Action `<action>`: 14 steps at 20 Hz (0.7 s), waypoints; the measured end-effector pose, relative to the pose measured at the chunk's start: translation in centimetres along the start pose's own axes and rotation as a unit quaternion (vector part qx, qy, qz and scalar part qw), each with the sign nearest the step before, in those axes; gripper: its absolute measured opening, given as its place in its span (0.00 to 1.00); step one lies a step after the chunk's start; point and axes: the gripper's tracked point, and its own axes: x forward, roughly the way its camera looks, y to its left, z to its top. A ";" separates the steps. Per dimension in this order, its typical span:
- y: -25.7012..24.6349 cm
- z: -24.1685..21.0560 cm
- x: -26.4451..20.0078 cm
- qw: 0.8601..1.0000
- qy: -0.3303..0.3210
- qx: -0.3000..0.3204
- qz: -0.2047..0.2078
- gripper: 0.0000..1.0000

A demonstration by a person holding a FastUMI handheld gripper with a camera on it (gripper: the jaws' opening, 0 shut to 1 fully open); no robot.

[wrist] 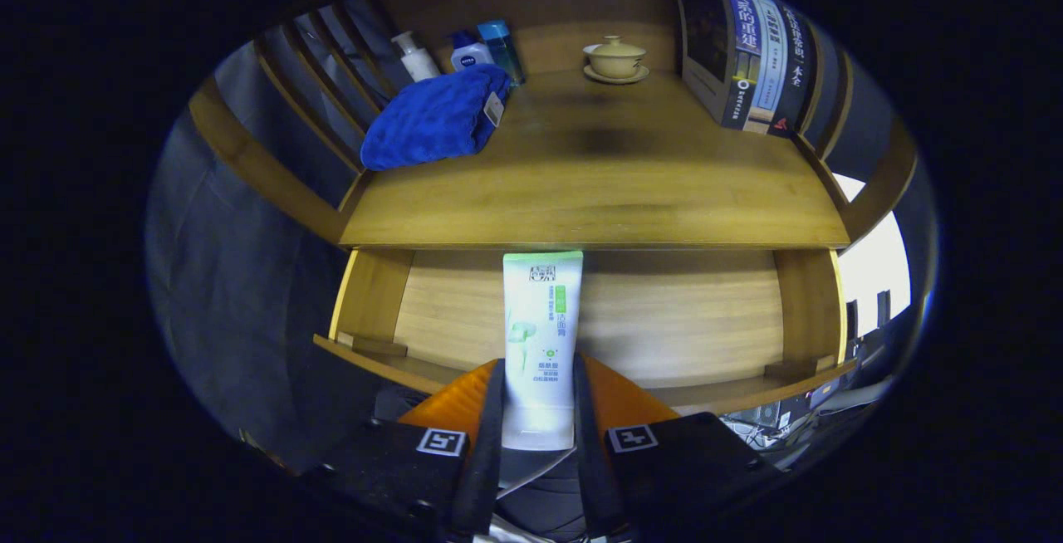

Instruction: Pull open the drawer, take out the items inside it, and place them on the countertop above the cabinet.

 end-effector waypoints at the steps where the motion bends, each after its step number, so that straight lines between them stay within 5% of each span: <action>1: -0.2 0.3 -0.6 1.000 -0.009 0.002 -0.001 0.49; 14: -1.1 12.4 -0.6 0.992 -0.119 0.015 -0.030 0.48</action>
